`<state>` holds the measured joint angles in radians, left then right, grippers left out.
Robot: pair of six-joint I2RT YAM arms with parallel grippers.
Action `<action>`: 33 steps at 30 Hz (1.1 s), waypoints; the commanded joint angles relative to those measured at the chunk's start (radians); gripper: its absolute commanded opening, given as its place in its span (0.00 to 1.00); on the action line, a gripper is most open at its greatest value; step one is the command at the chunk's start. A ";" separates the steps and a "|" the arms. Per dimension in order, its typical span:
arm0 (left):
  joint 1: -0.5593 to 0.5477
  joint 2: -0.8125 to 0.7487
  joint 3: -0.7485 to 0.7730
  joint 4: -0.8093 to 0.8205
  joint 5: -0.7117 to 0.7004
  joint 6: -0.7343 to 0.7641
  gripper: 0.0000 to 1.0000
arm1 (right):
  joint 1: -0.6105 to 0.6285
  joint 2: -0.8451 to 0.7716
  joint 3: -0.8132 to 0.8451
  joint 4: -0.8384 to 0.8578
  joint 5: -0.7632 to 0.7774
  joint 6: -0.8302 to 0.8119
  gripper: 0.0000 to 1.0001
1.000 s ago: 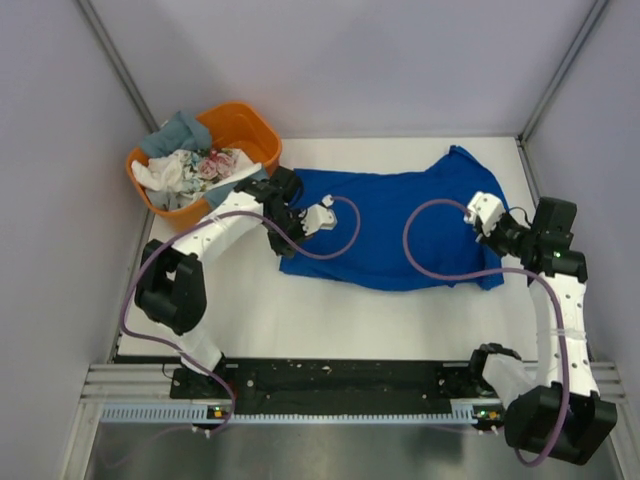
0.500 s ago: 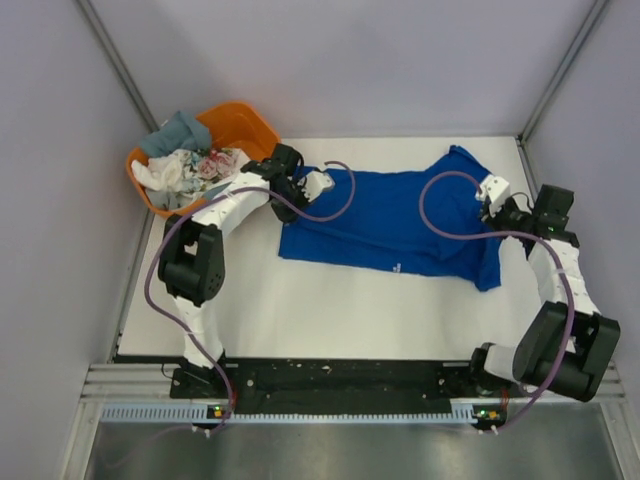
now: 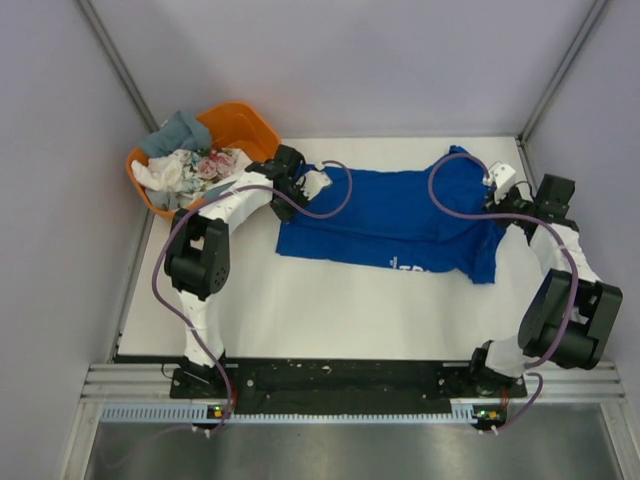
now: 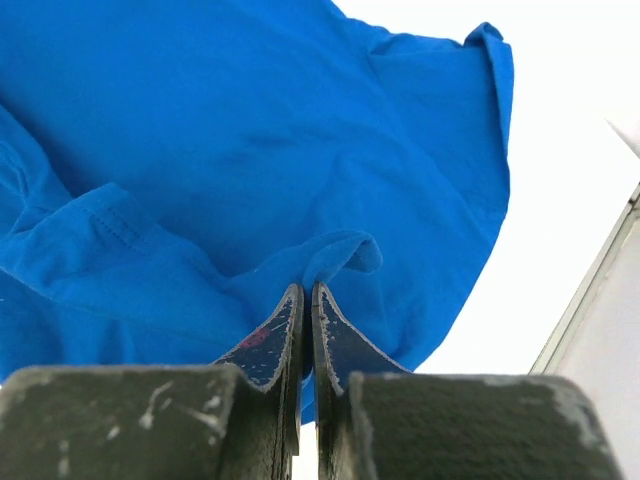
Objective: Fold and stack the t-shirts
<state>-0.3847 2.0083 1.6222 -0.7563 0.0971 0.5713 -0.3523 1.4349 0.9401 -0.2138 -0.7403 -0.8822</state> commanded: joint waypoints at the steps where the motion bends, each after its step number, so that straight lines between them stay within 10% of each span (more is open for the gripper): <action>1: 0.010 0.001 -0.008 0.048 -0.053 -0.013 0.00 | -0.013 0.022 0.057 0.094 -0.062 0.049 0.00; 9: 0.010 0.038 0.016 0.040 -0.065 -0.030 0.00 | -0.004 0.056 0.075 0.120 -0.011 0.132 0.00; 14: 0.010 0.058 0.045 0.037 -0.086 -0.048 0.33 | 0.075 0.094 0.088 0.143 0.206 0.239 0.04; 20: 0.009 -0.043 0.027 0.092 -0.103 0.059 0.58 | 0.092 0.286 0.387 -0.101 0.582 0.671 0.33; 27: -0.026 -0.111 0.004 -0.084 0.134 0.237 0.63 | 0.092 0.251 0.519 -0.329 0.659 0.962 0.62; 33: -0.040 -0.155 -0.114 -0.196 0.254 0.389 0.58 | 0.093 -0.042 0.229 -0.351 0.711 1.113 0.58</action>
<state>-0.4171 1.8984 1.5742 -0.8421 0.2321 0.8268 -0.2584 1.5921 1.2991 -0.4900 -0.0963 0.0555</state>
